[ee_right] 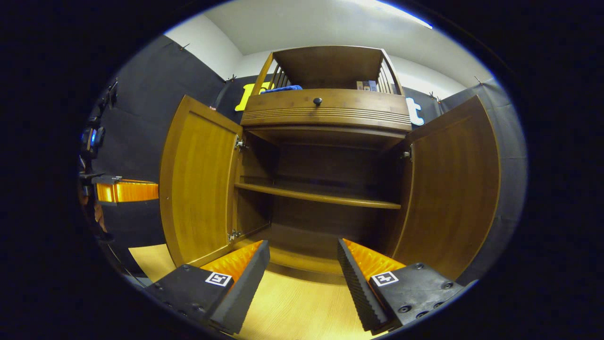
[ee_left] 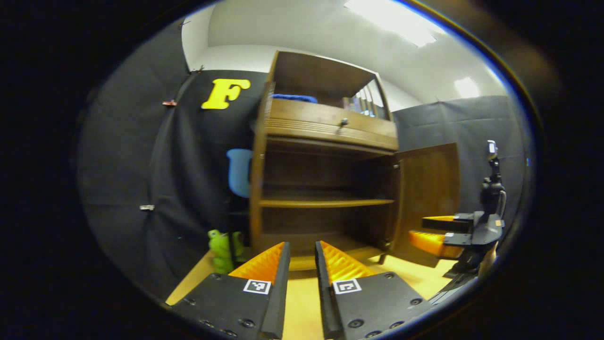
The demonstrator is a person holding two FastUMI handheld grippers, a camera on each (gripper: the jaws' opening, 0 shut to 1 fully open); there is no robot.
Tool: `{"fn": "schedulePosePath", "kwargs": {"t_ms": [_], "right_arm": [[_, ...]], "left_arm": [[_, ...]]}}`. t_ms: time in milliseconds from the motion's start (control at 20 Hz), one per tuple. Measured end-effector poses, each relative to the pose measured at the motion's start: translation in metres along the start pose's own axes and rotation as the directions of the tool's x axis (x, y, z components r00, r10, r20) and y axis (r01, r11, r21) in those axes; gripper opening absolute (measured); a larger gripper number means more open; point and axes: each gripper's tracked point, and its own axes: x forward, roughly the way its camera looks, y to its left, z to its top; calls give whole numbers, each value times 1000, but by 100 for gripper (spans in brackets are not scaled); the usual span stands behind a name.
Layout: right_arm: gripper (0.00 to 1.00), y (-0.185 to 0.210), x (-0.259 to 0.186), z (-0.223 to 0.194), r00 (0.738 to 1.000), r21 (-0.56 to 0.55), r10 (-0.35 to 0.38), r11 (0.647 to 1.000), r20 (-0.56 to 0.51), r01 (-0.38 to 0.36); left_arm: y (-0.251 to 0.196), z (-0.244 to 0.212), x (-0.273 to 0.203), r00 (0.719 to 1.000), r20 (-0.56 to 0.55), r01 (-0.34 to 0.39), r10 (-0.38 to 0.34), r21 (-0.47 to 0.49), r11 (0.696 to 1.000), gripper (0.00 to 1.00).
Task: Open the right door of the double-door shoe cabinet with the right hand, and open the left door with the left hand.
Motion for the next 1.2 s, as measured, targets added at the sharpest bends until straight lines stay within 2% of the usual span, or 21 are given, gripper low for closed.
{"fn": "schedulePosePath", "kwargs": {"t_ms": [100, 250, 350, 650, 850, 900, 950, 1200], "right_arm": [[92, 2, -9, 24, 999, 11, -13, 1000, 45, 13], [95, -6, -20, 50, 991, -26, -69, 997, 112, 72], [97, -7, -28, 61, 987, -28, -81, 996, 139, 86], [98, -14, -34, 68, 986, 41, -89, 996, 137, 84], [99, -19, -34, 68, 986, 27, -106, 994, 130, 103], [95, -17, -34, 68, 987, 25, -104, 995, 127, 101], [99, -17, -34, 67, 987, 23, -101, 995, 124, 99], [97, -15, -32, 65, 988, 20, -96, 995, 117, 94]], "left_arm": [[-21, 2, 14, 999, 5, 33, -33, 23, 999, 48], [-39, -2, 22, 999, 2, 46, -46, 28, 999, 78], [-47, 7, 39, 999, 19, 34, -35, 27, 999, 98], [-65, 18, 45, 997, 37, 71, -71, -5, 997, 98], [-69, 20, 46, 996, 45, 77, -77, -3, 997, 98], [-70, 19, 46, 996, 43, 80, -80, -1, 997, 98], [-70, 20, 46, 996, 44, 80, -80, 2, 997, 97], [-73, 14, 49, 996, 29, 80, -80, 20, 997, 97]]}}
